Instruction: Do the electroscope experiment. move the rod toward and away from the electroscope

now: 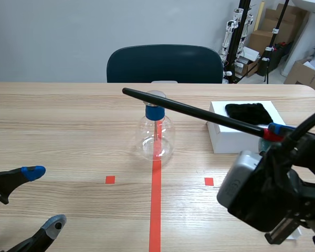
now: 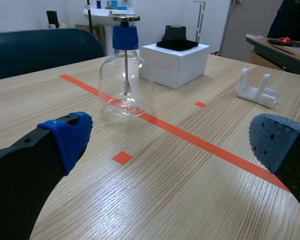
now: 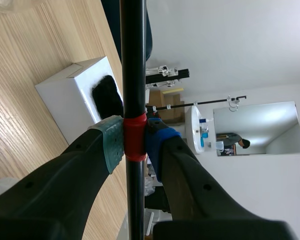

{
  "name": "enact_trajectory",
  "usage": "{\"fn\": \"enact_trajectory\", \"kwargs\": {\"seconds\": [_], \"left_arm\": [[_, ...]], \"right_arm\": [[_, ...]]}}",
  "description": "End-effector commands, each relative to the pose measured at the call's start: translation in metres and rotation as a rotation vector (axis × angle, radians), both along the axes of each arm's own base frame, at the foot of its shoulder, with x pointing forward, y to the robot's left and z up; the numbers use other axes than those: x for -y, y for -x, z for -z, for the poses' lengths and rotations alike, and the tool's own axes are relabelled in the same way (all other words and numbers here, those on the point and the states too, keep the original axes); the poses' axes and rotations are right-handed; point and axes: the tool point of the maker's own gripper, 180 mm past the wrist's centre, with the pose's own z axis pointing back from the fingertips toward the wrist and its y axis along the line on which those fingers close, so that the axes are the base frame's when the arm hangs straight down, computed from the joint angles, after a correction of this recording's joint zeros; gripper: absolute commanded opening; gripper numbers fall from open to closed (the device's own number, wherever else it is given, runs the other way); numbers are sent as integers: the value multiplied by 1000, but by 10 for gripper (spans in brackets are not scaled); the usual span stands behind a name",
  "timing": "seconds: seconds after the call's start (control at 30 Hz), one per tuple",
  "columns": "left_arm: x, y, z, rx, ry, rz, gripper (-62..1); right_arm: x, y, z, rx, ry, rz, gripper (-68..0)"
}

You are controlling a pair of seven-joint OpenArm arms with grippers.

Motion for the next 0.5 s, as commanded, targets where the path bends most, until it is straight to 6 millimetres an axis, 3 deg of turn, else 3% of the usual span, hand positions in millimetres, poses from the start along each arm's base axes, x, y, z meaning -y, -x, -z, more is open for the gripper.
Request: {"fn": "enact_trajectory", "kwargs": {"seconds": [0.0,0.47], "left_arm": [[-4,-4,-7,25,9,-4,14],[-4,-4,-7,25,9,-4,14]], "right_arm": [[0,0,-4,17,2,-7,-634],[0,0,-3,9,3,-9,-634]]}}
